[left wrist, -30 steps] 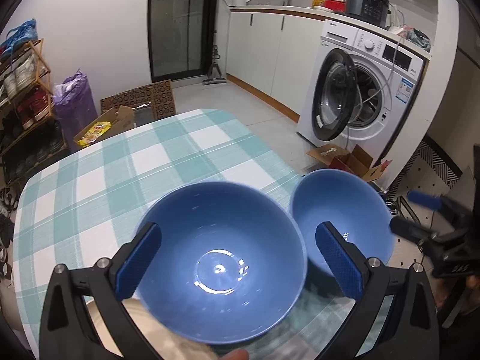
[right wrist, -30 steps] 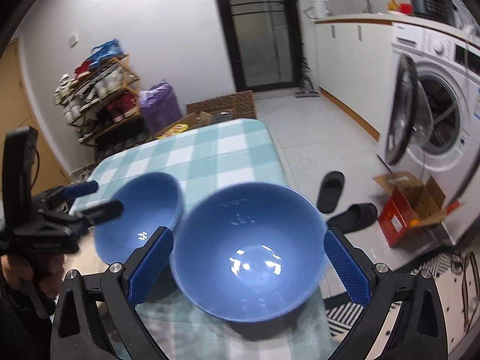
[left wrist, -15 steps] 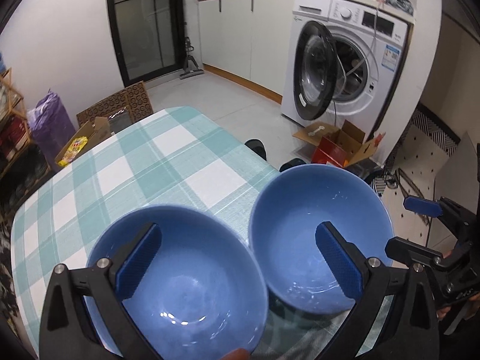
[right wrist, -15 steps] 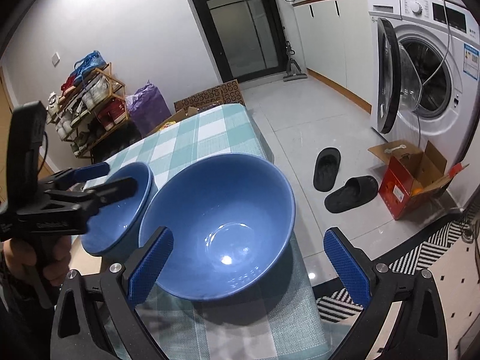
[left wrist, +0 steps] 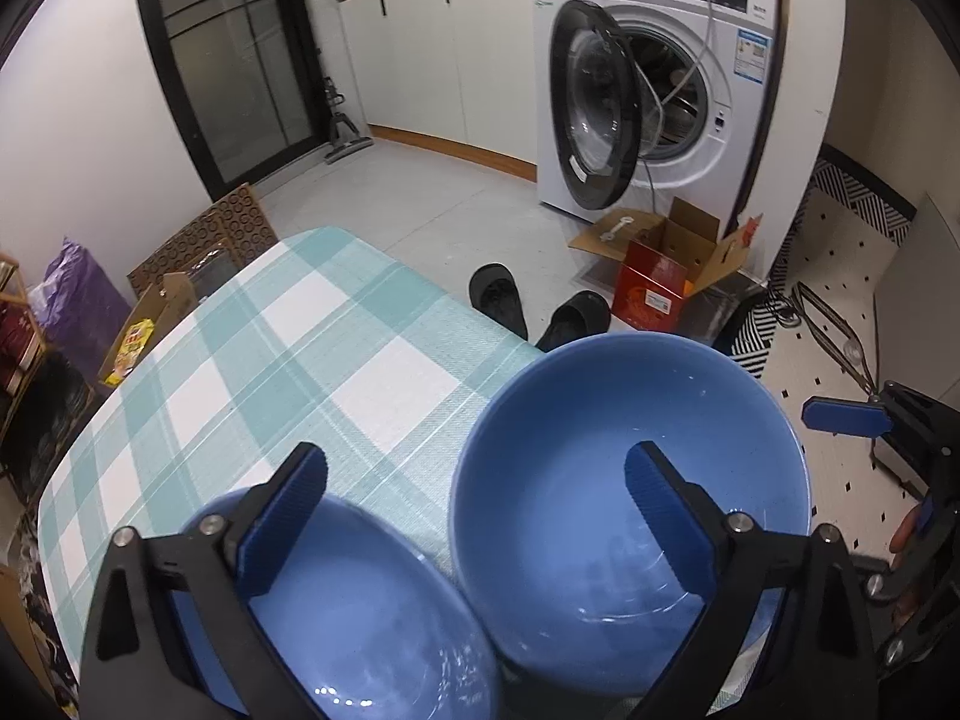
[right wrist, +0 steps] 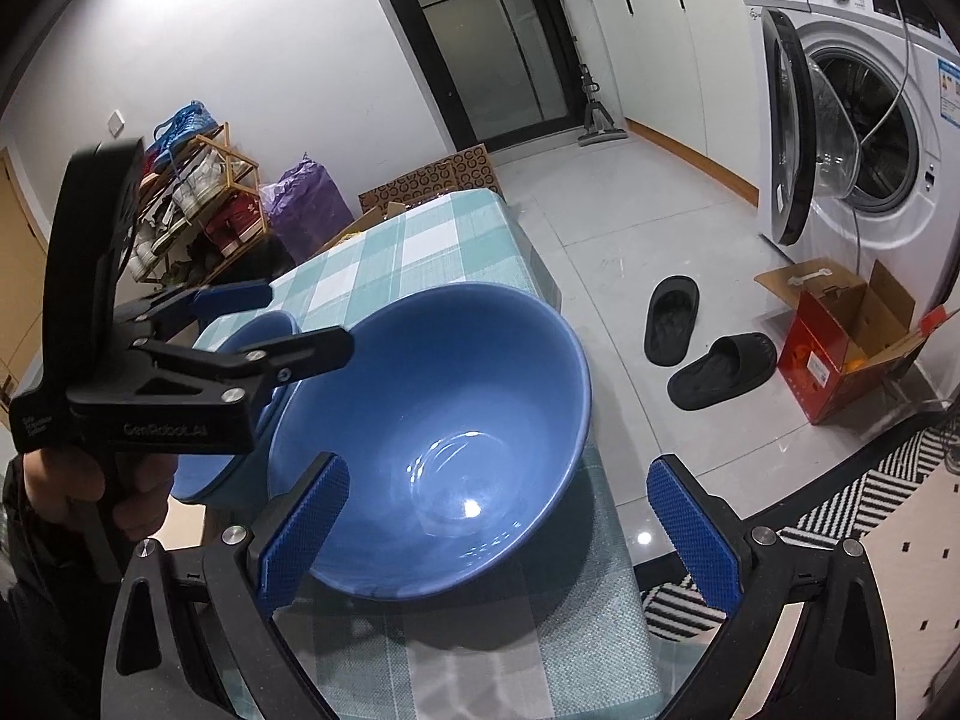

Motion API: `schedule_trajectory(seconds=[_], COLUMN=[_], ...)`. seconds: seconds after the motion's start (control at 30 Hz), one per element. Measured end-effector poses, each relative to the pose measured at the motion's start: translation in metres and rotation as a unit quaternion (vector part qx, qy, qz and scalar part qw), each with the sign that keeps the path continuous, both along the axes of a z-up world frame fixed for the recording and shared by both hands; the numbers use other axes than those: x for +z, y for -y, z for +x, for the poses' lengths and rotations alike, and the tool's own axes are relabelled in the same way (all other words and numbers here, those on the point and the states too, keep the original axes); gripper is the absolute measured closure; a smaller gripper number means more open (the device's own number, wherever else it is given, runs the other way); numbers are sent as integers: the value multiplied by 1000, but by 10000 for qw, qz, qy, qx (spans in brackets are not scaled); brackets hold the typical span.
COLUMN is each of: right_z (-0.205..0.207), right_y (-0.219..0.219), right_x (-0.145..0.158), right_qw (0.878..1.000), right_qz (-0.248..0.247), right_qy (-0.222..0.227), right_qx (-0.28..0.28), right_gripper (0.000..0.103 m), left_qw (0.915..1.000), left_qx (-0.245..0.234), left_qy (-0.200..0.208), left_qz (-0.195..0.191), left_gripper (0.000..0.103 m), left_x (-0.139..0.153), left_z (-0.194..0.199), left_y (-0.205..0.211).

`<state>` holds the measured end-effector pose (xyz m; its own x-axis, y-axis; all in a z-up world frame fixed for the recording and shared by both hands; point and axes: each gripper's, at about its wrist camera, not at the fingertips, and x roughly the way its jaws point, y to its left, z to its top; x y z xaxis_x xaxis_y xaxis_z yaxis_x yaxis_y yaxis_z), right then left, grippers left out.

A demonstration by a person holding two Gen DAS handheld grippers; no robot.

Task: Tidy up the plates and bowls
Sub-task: 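Move both grippers to the larger blue bowl rim and close them on it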

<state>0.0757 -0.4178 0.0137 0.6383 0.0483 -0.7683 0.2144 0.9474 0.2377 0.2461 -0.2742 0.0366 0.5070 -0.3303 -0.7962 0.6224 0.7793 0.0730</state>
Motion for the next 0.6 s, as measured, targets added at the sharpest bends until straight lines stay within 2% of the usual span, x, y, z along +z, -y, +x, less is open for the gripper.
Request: schedule_trajectory(seconds=[0.1, 0.17, 0.23, 0.3, 0.6], right_z=[1, 1, 1, 0, -3], right_y=[1, 2, 3, 3, 7], right_x=[-5, -7, -8, -8, -9], right_qw=[10000, 9999, 9999, 9999, 9997], right_qz=[22, 55, 82, 89, 148], right_qy=[-56, -72, -81, -90, -143], right_qx=[42, 49, 59, 73, 93], right_gripper=[2, 3, 6, 9, 18], left_qw=[9999, 9997, 9994, 9989, 9960], left_qx=[-102, -186, -237, -298, -444], left_qy=[-24, -87, -114, -123, -357], left_qz=[86, 145, 235, 339, 685], left_gripper=[12, 20, 20, 27, 39], left_x=[-3, -7, -10, -13, -28], left_z=[2, 3, 3, 2, 2], left_y=[8, 13, 18, 23, 38])
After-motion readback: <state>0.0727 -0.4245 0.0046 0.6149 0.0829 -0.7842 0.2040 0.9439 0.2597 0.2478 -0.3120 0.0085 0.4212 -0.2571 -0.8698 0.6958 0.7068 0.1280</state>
